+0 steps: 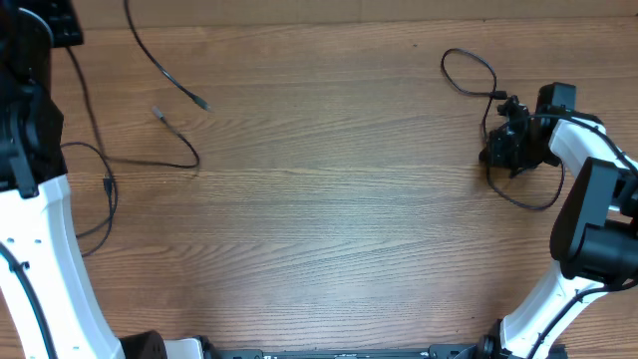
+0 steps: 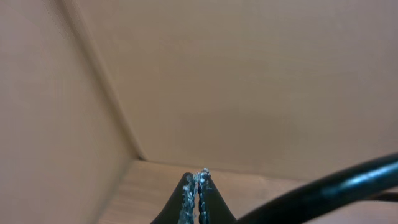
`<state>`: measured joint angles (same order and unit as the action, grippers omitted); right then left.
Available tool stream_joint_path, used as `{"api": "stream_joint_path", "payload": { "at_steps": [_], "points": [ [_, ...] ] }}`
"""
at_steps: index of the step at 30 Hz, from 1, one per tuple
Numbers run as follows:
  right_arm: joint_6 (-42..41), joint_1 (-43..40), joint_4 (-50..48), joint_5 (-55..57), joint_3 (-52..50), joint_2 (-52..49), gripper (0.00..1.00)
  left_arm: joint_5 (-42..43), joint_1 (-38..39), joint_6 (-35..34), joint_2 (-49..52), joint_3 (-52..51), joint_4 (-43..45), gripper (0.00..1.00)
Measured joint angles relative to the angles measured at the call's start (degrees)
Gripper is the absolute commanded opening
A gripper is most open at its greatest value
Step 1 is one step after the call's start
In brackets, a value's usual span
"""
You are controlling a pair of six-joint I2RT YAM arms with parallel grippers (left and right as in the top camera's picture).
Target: Untangle cables
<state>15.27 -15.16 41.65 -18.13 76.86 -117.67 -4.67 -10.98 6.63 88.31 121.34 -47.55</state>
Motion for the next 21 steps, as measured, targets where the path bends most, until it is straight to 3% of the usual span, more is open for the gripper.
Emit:
{"api": "stream_joint_path", "payload": {
  "at_steps": [14,21],
  "points": [
    [-0.1,2.8,0.9,-0.9,0.0,0.0,0.04,11.3,0.0,-3.8,15.5,0.1,-14.5,0.04],
    [-0.1,2.8,1.0,-1.0,0.0,0.0,0.04,14.1,0.0,-4.8,24.6,0.1,-30.8,0.04]
  ]
}}
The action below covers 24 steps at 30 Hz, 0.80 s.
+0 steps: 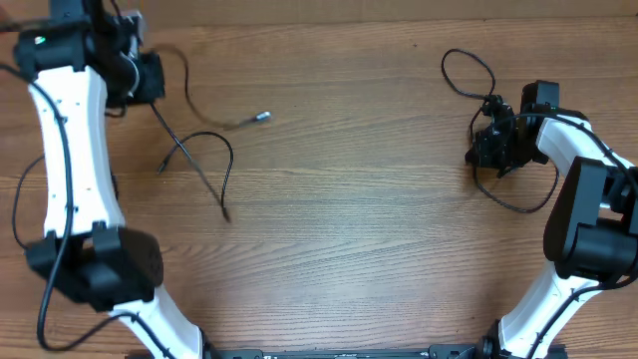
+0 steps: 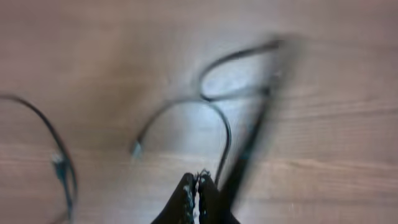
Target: Untangle cables
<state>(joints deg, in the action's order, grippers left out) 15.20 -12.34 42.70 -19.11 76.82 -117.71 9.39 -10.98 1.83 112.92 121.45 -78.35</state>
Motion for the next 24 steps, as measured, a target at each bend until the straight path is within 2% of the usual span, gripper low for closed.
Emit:
{"api": "stream_joint_path", "payload": {
  "at_steps": [4,12,18,21,22,23,24],
  "points": [
    [0.0,0.0,0.0,0.0,0.0,0.0,0.04,1.1,0.0,0.0,4.5,0.0,-4.9,0.04],
    [0.0,0.0,0.3,-0.1,0.0,0.0,0.04,5.5,0.0,1.5,13.4,0.0,-8.7,0.04],
    [0.0,0.0,0.4,-0.2,0.0,0.0,0.04,6.7,0.0,2.4,16.1,0.0,-10.2,0.05],
    [0.0,0.0,0.4,-0.2,0.0,0.0,0.04,6.1,0.0,2.9,16.1,0.0,-9.7,0.25],
    [0.0,0.0,0.4,-0.2,0.0,0.0,0.04,5.6,-0.1,3.0,16.1,0.0,-9.1,0.41],
    [0.0,0.0,0.4,-0.2,0.0,0.0,0.04,5.4,-0.2,3.1,16.1,0.0,-8.5,0.75],
    [0.0,0.0,0.4,-0.2,0.0,0.0,0.04,4.9,-0.3,3.0,16.1,0.0,-7.8,0.94]
  ]
}}
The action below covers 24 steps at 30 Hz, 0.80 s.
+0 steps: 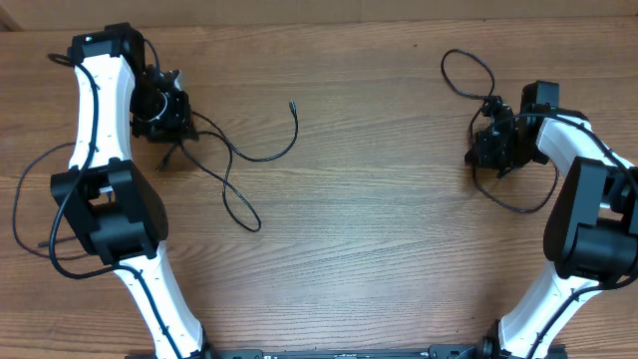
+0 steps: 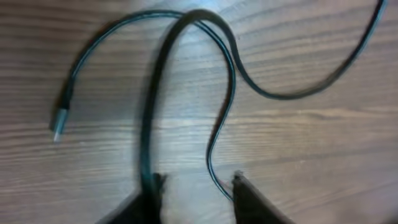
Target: Untangle cables
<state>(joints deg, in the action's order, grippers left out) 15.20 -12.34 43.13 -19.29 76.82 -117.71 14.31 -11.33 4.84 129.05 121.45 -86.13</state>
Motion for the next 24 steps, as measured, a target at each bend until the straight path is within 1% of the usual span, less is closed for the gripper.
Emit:
{"api": "stream_joint_path", "payload": {
  "at_steps": [1,3,10,14,19,24],
  "points": [
    [0.0,0.0,0.0,0.0,0.0,0.0,0.04,-0.1,-0.3,0.0,0.0,0.0,0.5,1.00],
    [0.0,0.0,0.0,0.0,0.0,0.0,0.04,-0.4,-1.4,-0.3,0.0,0.0,2.1,1.00],
    [0.0,0.0,0.0,0.0,0.0,0.0,0.04,-0.6,-4.9,-2.6,0.0,0.2,2.9,1.00],
    [0.0,0.0,0.2,0.0,0.0,0.0,0.04,0.7,-5.6,-3.0,0.0,2.9,2.5,1.00],
    [0.0,0.0,0.4,-0.2,0.0,0.0,0.05,5.8,-5.4,-0.5,-0.5,8.7,2.1,1.00],
    [0.0,0.0,0.4,-0.3,0.0,0.0,0.05,8.3,-4.3,1.7,-5.1,11.4,1.2,1.00]
  ]
}}
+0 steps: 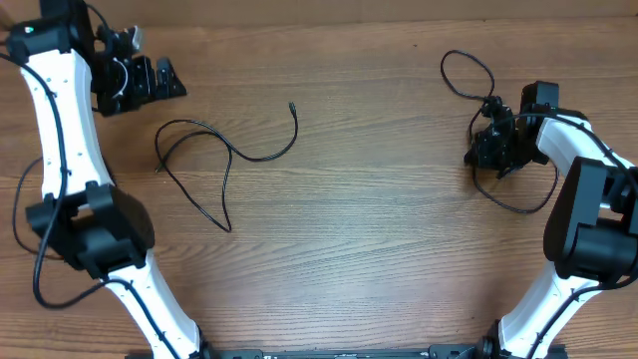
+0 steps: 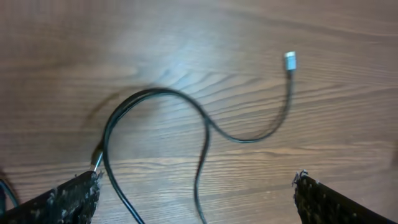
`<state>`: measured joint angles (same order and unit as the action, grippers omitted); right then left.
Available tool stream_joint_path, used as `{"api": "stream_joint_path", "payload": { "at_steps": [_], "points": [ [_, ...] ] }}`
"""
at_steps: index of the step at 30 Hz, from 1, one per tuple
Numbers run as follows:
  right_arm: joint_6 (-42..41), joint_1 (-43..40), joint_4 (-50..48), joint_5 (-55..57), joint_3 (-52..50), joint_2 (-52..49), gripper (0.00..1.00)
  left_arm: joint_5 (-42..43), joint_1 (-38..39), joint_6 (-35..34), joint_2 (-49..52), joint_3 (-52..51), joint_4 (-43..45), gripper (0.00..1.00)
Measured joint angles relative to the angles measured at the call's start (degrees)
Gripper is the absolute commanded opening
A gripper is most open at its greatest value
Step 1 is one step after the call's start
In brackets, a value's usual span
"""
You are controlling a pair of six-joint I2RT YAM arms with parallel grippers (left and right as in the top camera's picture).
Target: Untangle cables
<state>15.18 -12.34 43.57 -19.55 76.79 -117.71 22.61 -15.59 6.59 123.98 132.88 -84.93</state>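
Observation:
A black cable (image 1: 227, 152) lies loose on the wooden table at the left, in an open loop with one plug end (image 1: 292, 104) pointing right. In the left wrist view the same cable (image 2: 205, 127) curves below the jaws, its silver plug (image 2: 289, 60) far off. My left gripper (image 1: 159, 72) (image 2: 196, 190) hangs wide open above the far left corner, holding nothing. At the right a second black cable (image 1: 467, 72) loops past my right gripper (image 1: 495, 148), which appears shut on it.
The table's far edge runs just behind both grippers. My left arm (image 1: 60, 130) stretches along the left side, and the right arm (image 1: 588, 209) along the right side. A thin arm lead (image 1: 22, 199) hangs at the far left.
My left gripper was low at the left cable with its jaws partly apart; now it is wide open, back toward the far left corner. The cable lies free, its loop reshaped. The right arm is unchanged.
At first my left gripper was shut off the table's left, with cables lying far left. Then it was shut over the table with a cable trailing rightward. Then its jaws stood apart at the cable, and now it is clear. The right gripper shifted slightly left with its cable early on.

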Motion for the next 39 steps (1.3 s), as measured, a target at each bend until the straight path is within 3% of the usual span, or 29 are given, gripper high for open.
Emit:
{"api": "stream_joint_path", "payload": {
  "at_steps": [8,20,22,26,31,39],
  "points": [
    [-0.1,0.0,0.0,-0.4,0.0,0.0,0.08,0.5,8.1,-0.6,-5.3,1.7,-4.7,1.00],
    [-0.2,0.0,0.0,-0.6,0.0,0.0,0.09,-15.0,25.6,-6.9,-5.2,-0.7,-11.6,1.00],
    [-0.1,0.0,0.0,-0.5,0.0,0.0,0.09,-16.4,26.7,-7.2,-5.2,-3.3,-11.6,1.00],
    [-0.2,0.0,0.0,-0.6,0.0,0.0,0.09,-18.7,27.3,-8.0,-5.2,-11.6,-11.7,0.85],
    [-0.1,0.0,0.0,-0.8,0.0,0.0,0.10,-21.7,27.2,-8.5,-5.2,-20.3,-11.1,0.95],
    [-0.2,0.0,-0.1,-0.9,0.0,0.0,0.11,-28.7,27.1,-10.4,-5.2,-29.7,-3.4,1.00]
  ]
}}
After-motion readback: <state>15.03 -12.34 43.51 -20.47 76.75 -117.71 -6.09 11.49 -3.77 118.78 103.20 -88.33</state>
